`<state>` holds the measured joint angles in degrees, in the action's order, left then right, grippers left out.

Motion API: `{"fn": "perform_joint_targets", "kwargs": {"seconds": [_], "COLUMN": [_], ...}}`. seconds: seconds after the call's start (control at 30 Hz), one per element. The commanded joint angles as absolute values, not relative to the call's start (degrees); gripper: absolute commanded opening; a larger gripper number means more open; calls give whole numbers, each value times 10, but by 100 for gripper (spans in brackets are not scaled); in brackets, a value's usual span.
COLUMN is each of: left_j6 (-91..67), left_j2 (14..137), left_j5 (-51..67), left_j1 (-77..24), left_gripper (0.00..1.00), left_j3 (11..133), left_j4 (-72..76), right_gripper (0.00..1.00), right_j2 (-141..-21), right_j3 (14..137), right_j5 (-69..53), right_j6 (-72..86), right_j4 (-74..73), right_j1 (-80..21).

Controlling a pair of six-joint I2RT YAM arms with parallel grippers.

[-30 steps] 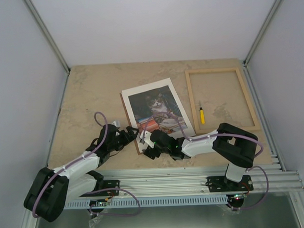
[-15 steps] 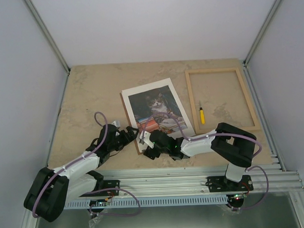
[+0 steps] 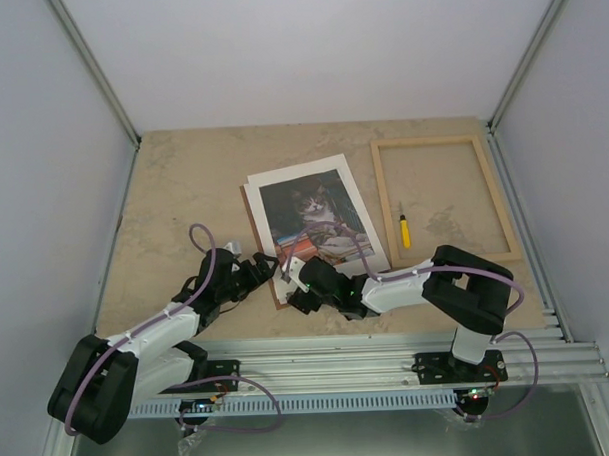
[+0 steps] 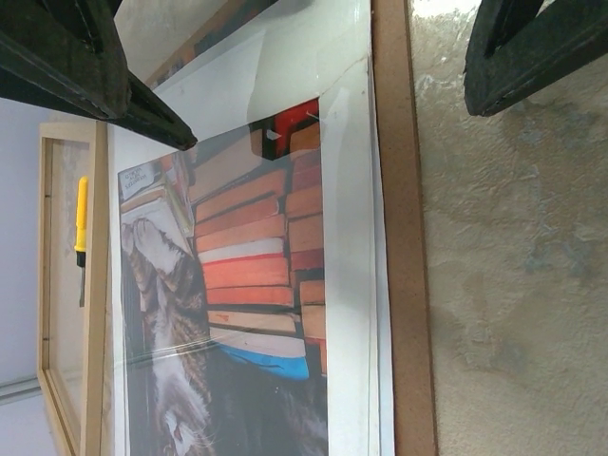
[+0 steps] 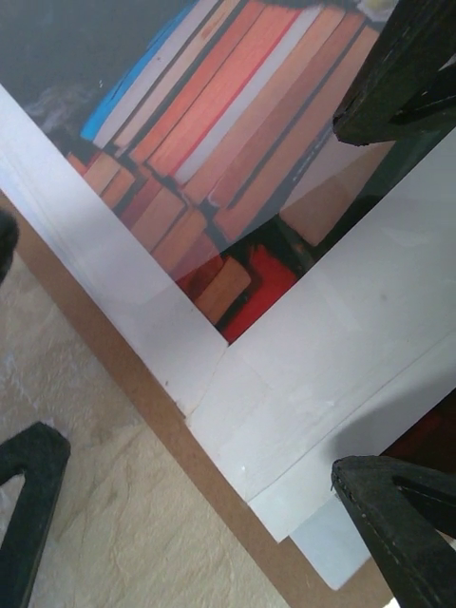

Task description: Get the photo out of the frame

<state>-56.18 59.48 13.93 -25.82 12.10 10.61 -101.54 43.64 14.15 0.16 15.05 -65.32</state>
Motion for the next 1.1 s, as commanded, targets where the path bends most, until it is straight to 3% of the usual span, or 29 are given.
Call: {"fn": "perform_joint_targets", "kwargs": {"seconds": [0.0,0.53,1.07], "left_j6": [-561,-582,-588], "left_j2": [590,593,611], "left_j5": [151,183,173], "left_j1": [-258,-258,-267], "left_gripper": [98,97,98], "left_j3": [122,121,119], "left_j4": [117,144,153], "right_gripper": [90,90,90], "right_j2": [-1009,-1031,-1002], "right_j3": [433,464,453], "right_j5": [188,208,86], "right_j6": [29,94,43], "right_j4": [162,136,146], "right_j1": [-645,-587,-573]}}
